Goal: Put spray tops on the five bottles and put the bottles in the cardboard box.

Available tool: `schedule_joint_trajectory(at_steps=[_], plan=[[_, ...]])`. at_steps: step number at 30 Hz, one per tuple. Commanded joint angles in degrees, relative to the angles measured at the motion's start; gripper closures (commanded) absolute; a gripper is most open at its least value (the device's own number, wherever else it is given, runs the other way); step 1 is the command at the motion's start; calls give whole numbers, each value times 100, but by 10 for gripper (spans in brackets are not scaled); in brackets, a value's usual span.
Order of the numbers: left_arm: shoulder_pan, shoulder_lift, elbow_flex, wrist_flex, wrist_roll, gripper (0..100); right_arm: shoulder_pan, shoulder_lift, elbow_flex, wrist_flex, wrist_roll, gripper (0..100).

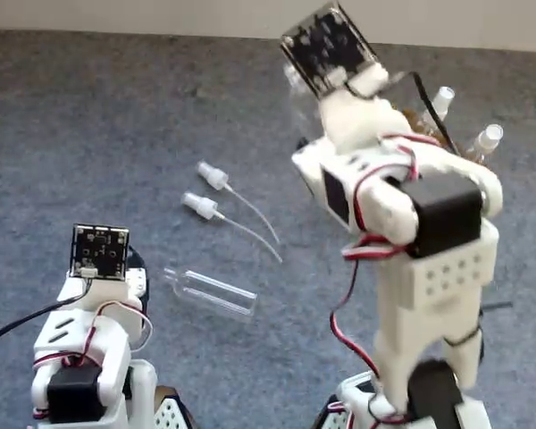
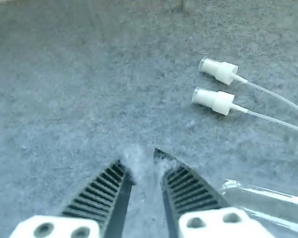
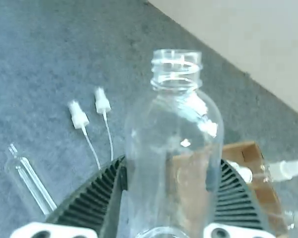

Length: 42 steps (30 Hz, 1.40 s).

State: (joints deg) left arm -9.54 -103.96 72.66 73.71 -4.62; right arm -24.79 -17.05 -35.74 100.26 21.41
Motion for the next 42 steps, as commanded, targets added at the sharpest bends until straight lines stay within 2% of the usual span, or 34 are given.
schedule_joint_trajectory(at_steps=[1, 11, 21, 26, 32, 34, 38, 42], plan=[[110, 840, -804, 149, -97, 995, 242, -910, 778, 101, -70, 817], [110, 3398, -2167, 378, -70, 995, 655, -2826, 2580, 57, -70, 817], [110, 5481, -3635, 1486, -62, 995, 681, -4268, 5015, -1552, -123, 817], [119, 6237, -4040, 1538, -62, 994, 681, -5051, 6299, -2536, -923, 817], [119, 6826, -4418, 1653, -44, 821, 681, -5789, 7662, -3407, -1055, 817], [207, 7020, -4576, 1618, 343, 822, 681, -5991, 8127, -3705, -1055, 817], [576, 7530, -5024, 1618, 1618, 842, 673, -6352, 9130, -4444, -1319, 817], [1103, 8154, -5429, 1618, 3103, 759, 673, -6615, 9938, -5086, -1925, 817]])
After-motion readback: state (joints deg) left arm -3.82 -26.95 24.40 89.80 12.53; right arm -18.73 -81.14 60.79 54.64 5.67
